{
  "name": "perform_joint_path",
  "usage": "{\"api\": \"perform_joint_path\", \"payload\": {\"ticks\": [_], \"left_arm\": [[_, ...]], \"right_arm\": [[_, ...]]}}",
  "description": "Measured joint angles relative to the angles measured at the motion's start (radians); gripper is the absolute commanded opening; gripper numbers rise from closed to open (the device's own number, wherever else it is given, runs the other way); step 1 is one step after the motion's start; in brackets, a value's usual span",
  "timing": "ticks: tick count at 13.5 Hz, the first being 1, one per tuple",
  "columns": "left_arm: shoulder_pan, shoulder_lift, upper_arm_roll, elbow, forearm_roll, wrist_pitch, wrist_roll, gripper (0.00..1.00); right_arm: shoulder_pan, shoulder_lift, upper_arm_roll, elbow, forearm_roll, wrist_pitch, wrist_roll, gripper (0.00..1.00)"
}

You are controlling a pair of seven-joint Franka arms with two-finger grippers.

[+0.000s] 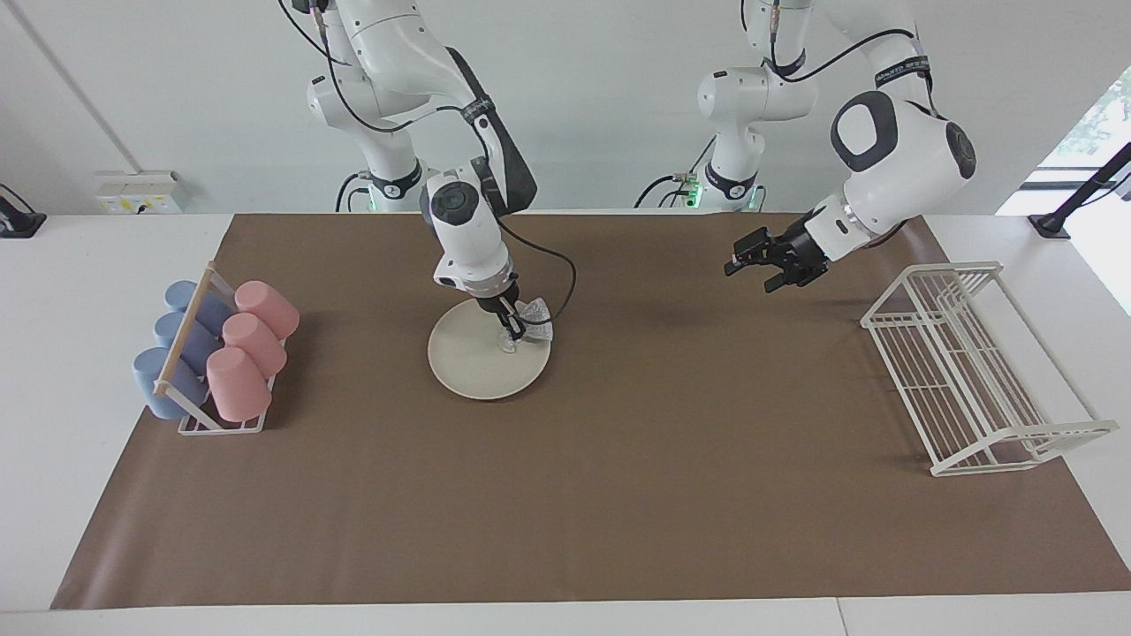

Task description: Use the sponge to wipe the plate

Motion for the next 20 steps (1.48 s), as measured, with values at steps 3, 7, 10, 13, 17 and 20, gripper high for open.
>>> {"api": "perform_joint_path", "payload": {"ticks": [3, 7, 10, 13, 17, 20], "left_arm": [[-0.003, 0.0, -0.005, 0.0, 0.0, 0.002, 0.0, 1.0], [-0.016, 0.0, -0.007, 0.0, -0.021, 0.002, -0.001, 1.0], [-0.01, -0.002, 0.0, -0.002, -0.2, -0.024, -0.001, 1.0], [-0.008, -0.004, 0.007, -0.027, -0.378, -0.055, 0.026, 1.0], [0.025, -0.003, 0.009, -0.125, -0.591, -0.129, 0.181, 1.0], [0.015, 0.008, 0.001, -0.171, -0.759, -0.141, 0.236, 1.0]], "right_arm": [[0.007, 0.002, 0.002, 0.055, 0.0, -0.019, 0.134, 0.0], [0.029, -0.001, 0.004, 0.27, -0.037, -0.268, 0.276, 0.0], [0.083, -0.001, 0.005, 0.392, -0.135, -0.386, 0.434, 0.0], [0.16, 0.0, 0.007, 0.462, -0.152, -0.437, 0.577, 0.0], [0.183, 0.002, 0.007, 0.499, -0.153, -0.462, 0.645, 0.0], [0.193, 0.003, 0.007, 0.518, -0.153, -0.483, 0.678, 0.0]]}}
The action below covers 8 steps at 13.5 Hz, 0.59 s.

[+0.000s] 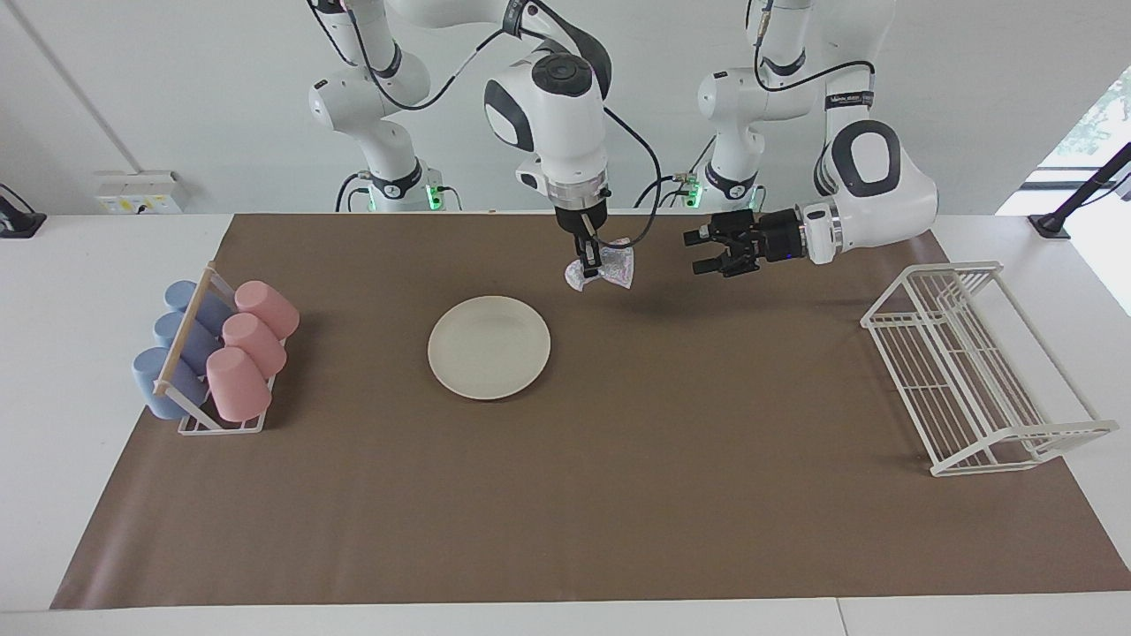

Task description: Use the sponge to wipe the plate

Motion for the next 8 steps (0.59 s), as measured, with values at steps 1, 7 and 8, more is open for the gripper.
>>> {"api": "perform_joint_path", "payload": {"ticks": [1, 7, 8], "left_arm": [[-0.022, 0.005, -0.002, -0.003, -0.032, 0.006, 0.006, 1.0], [-0.14, 0.022, -0.005, -0.003, -0.088, 0.1, 0.007, 0.76], [-0.144, 0.022, -0.005, -0.003, -0.088, 0.1, 0.007, 0.37]], "right_arm": [[0.009, 0.0, 0.0, 0.011, 0.0, -0.008, 0.019, 0.0], [0.023, 0.002, 0.0, 0.023, 0.0, -0.013, 0.049, 0.0], [0.023, 0.003, 0.0, 0.023, 0.0, -0.013, 0.049, 0.0]]}}
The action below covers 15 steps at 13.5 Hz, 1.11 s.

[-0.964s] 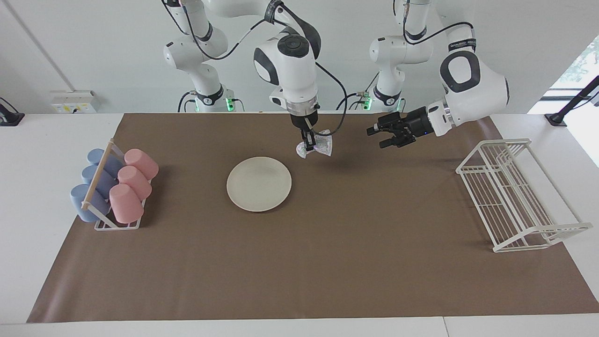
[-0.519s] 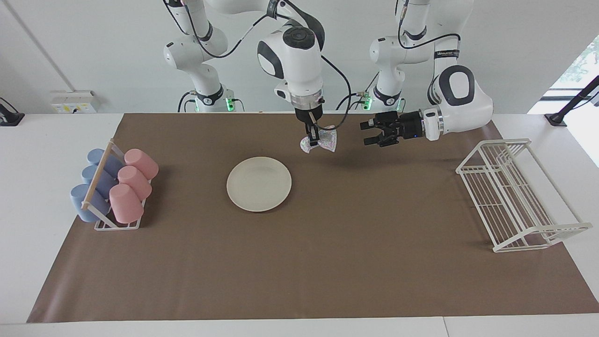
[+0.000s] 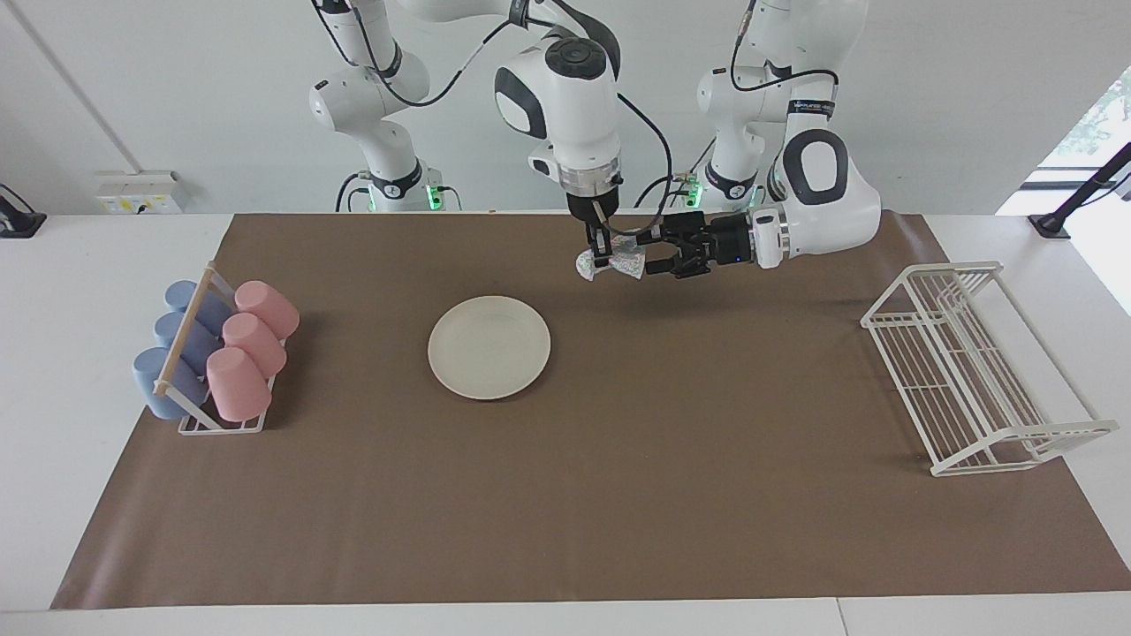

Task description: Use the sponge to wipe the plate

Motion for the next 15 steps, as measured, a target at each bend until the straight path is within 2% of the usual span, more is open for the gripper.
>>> {"api": "perform_joint_path", "payload": {"ticks": [1, 10, 11, 12, 13, 14, 15], "left_arm": [[-0.003, 0.0, 0.0, 0.0, 0.0, 0.001, 0.0, 0.0], [-0.005, 0.0, -0.001, 0.0, -0.008, 0.003, -0.038, 0.0], [-0.005, 0.0, -0.001, 0.0, -0.009, 0.004, -0.039, 0.0], [-0.006, 0.0, -0.001, 0.0, -0.01, 0.004, -0.039, 0.0], [-0.008, 0.001, -0.002, 0.0, -0.015, 0.007, -0.04, 0.0], [-0.01, 0.001, -0.002, 0.0, -0.017, 0.011, -0.04, 0.0], [-0.011, 0.001, -0.002, 0.0, -0.017, 0.013, -0.04, 0.0]], "right_arm": [[0.0, 0.001, 0.0, 0.0, 0.0, 0.0, 0.0, 0.0], [0.0, 0.008, 0.0, 0.0, -0.002, 0.0, 0.0, 0.0], [-0.002, 0.008, -0.001, 0.001, -0.003, 0.0, 0.0, 0.05], [-0.006, 0.008, -0.002, 0.003, -0.003, 0.0, 0.0, 0.4], [-0.011, 0.007, -0.003, 0.006, -0.003, 0.0, -0.004, 0.84], [-0.018, 0.006, -0.003, 0.008, -0.003, -0.001, -0.02, 1.0], [-0.023, 0.004, -0.004, 0.008, -0.003, -0.001, -0.034, 1.0]]}}
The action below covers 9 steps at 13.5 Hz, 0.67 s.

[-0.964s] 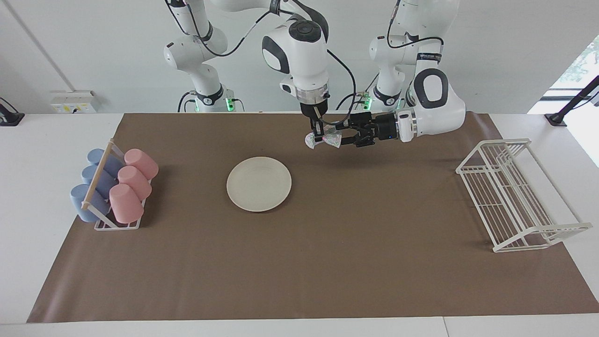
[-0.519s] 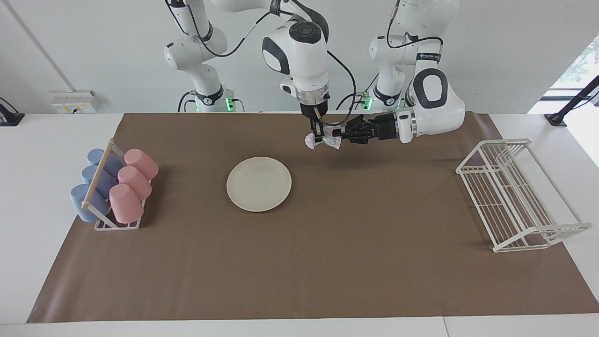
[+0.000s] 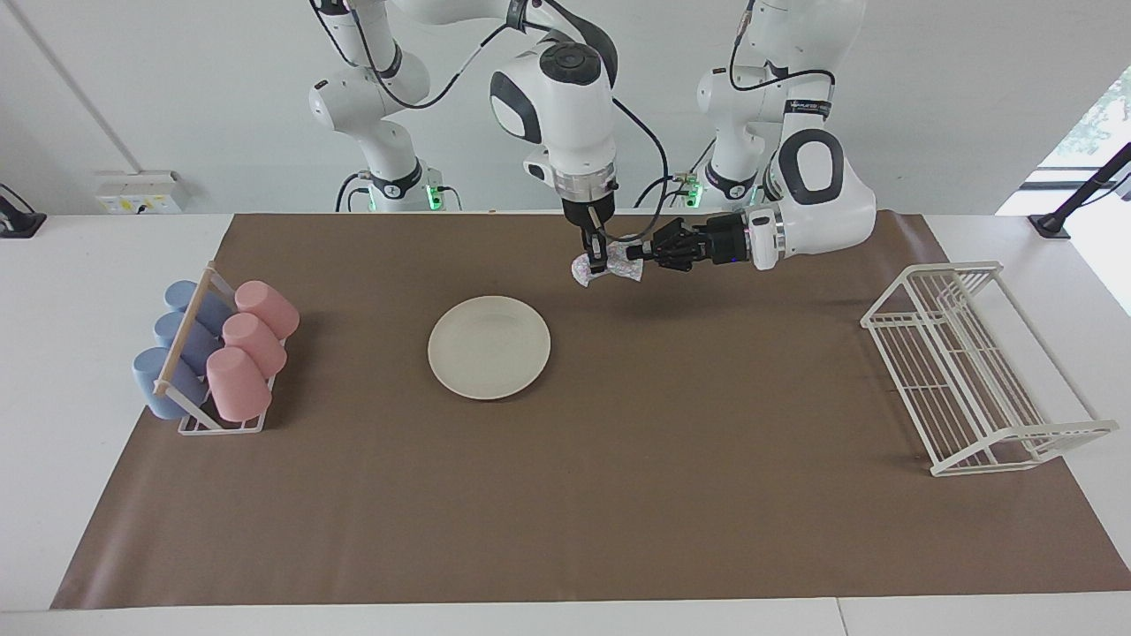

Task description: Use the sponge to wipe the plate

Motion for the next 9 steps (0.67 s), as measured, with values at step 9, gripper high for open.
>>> {"api": "perform_joint_path", "payload": {"ticks": [9], "left_arm": [[0.0, 0.0, 0.013, 0.0, 0.001, 0.014, -0.019, 0.0]], "right_arm": [[-0.105, -0.033, -0.01, -0.082, -0.019, -0.073, -0.512, 1.0]]}}
